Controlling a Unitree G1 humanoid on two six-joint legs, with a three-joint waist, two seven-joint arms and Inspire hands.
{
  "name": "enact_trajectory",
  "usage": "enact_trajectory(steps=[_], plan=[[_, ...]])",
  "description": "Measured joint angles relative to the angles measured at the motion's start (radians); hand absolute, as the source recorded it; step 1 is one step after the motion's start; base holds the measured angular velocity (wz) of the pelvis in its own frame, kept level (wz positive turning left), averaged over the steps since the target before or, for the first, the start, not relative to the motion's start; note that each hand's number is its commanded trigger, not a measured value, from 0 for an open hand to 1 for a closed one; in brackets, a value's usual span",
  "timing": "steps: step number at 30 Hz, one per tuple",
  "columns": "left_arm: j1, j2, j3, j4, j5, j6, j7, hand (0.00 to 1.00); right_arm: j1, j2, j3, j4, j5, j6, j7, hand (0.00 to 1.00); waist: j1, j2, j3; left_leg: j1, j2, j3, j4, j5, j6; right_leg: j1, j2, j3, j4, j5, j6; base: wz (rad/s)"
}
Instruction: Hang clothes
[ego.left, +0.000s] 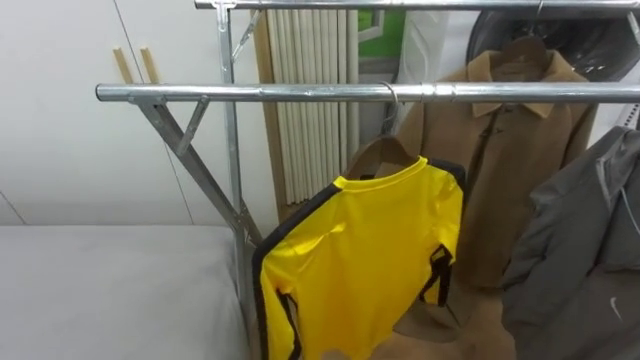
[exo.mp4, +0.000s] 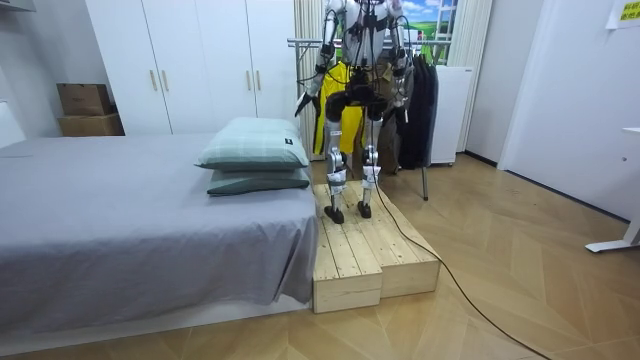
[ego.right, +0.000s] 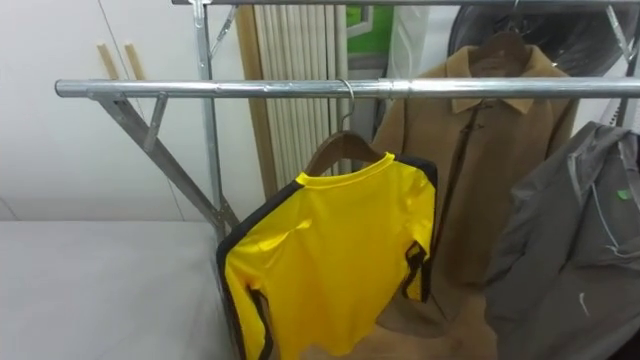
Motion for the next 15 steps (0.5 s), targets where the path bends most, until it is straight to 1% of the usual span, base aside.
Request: enact_trajectory(steps=[4, 10, 14, 15], plan=[[0.000, -0.001, 0.003, 0.000, 0.000, 0.000, -0.005, 0.00, -0.020, 0.000, 0.000, 0.002, 0.017, 0.000, 0.026, 0.00, 0.000, -0.001, 0.0011, 0.000, 0.000, 0.000, 0.001, 0.000, 0.000, 0.001, 0.000, -0.001, -0.001, 0.000, 0.000, 0.00], [0.000, -0.001, 0.004, -0.001, 0.000, 0.000, -0.025, 0.00, -0.021, 0.002, 0.003, -0.002, 0.019, 0.001, 0.039, 0.00, 0.000, -0.008, 0.0039, -0.001, 0.000, 0.000, 0.001, 0.000, 0.000, 0.000, -0.001, -0.001, 0.000, -0.004, -0.001, 0.00], [-0.003, -0.003, 0.004, 0.000, 0.000, 0.000, -0.028, 0.00, -0.024, 0.006, 0.003, -0.002, 0.021, 0.001, 0.037, 0.00, 0.000, -0.007, 0.0041, -0.001, 0.000, -0.001, 0.002, 0.000, 0.000, 0.000, -0.001, -0.003, 0.000, -0.004, -0.002, 0.00], [-0.003, -0.004, 0.004, 0.002, 0.001, 0.000, -0.028, 0.00, -0.026, 0.007, 0.003, -0.002, 0.021, 0.001, 0.036, 0.00, 0.000, -0.007, 0.0047, -0.002, 0.001, -0.006, 0.004, 0.000, 0.000, 0.000, -0.001, -0.004, 0.000, -0.005, -0.002, 0.00]])
